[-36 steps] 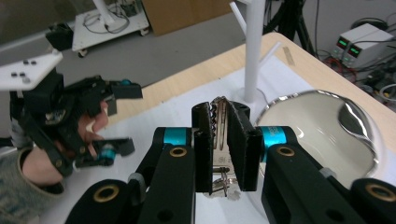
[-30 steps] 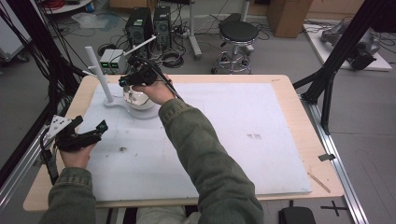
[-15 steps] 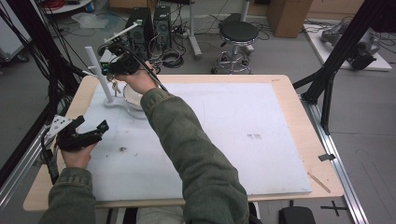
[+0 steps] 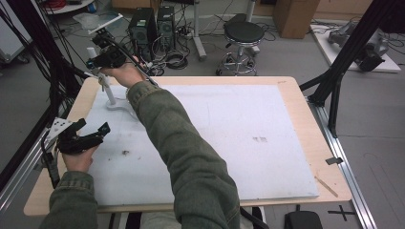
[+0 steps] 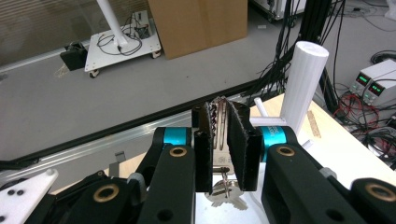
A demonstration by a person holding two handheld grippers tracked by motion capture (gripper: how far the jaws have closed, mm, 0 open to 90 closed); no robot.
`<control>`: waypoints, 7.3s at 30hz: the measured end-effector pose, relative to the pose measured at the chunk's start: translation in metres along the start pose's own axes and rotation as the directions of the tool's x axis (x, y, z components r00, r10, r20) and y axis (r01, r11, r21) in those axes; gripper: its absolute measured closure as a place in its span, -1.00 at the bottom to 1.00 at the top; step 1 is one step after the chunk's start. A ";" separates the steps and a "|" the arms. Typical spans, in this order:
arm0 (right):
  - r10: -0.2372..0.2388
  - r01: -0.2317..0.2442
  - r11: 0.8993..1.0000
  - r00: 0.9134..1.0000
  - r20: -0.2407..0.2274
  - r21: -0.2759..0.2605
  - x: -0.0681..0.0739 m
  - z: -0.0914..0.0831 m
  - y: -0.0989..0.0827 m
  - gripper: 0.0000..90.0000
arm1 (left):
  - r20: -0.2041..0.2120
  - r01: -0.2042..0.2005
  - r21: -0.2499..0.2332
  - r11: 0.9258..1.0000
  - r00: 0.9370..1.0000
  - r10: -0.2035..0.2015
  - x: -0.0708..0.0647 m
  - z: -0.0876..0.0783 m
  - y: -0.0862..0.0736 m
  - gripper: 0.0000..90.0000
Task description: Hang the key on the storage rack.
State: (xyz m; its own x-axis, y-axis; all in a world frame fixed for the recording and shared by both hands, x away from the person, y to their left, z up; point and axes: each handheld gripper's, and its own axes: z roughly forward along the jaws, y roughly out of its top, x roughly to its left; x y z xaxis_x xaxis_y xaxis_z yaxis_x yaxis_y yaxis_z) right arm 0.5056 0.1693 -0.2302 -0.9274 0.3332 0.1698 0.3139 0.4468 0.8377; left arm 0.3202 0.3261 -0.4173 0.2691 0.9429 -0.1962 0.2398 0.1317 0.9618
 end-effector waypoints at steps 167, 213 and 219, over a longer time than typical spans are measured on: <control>0.077 -0.095 0.994 0.948 0.308 0.045 -0.037 -0.158 -0.193 -0.99 | -0.030 0.001 0.015 1.000 1.000 0.000 0.007 -0.004 -0.001 -0.96; 0.200 -0.230 0.973 0.885 0.420 0.023 -0.059 -0.230 -0.282 -0.99 | -0.022 -0.013 0.040 0.999 1.000 0.014 0.005 -0.004 -0.001 -0.96; 0.205 -0.238 0.971 0.864 0.460 0.015 -0.059 -0.247 -0.297 -0.99 | -0.021 -0.016 0.042 0.999 1.000 0.017 0.004 -0.004 -0.001 -0.96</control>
State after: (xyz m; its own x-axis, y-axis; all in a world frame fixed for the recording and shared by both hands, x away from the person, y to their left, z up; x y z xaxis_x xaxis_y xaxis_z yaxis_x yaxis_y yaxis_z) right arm 0.4167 -0.1881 -0.3605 -0.6436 0.7612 0.0798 0.5291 0.3672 0.7650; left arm 0.3174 0.3312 -0.4188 0.2533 0.9512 -0.1762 0.2743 0.1040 0.9560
